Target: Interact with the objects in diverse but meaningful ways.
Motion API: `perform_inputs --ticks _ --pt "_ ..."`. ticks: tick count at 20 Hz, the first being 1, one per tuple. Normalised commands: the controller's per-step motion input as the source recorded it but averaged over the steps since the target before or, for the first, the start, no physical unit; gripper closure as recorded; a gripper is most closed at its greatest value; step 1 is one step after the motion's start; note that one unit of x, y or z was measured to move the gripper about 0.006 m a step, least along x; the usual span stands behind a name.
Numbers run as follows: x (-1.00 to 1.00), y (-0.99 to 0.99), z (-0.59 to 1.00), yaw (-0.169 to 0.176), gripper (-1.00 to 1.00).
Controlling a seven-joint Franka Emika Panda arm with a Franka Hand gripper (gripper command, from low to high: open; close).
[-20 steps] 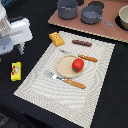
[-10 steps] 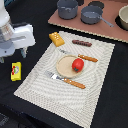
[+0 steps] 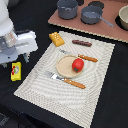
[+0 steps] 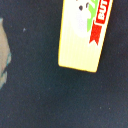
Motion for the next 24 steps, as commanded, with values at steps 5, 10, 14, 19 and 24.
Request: perform_inputs --ticks 5,10,14,19,24 --pt "0.01 -0.24 -0.21 0.000 -1.00" --pt "0.00 -0.26 -0.24 0.000 -1.00" --pt "0.00 -0.28 -0.25 0.000 -1.00" --pt "0.00 -0.27 -0.24 0.000 1.00" --pt "0.00 -0.27 -0.25 0.000 1.00"
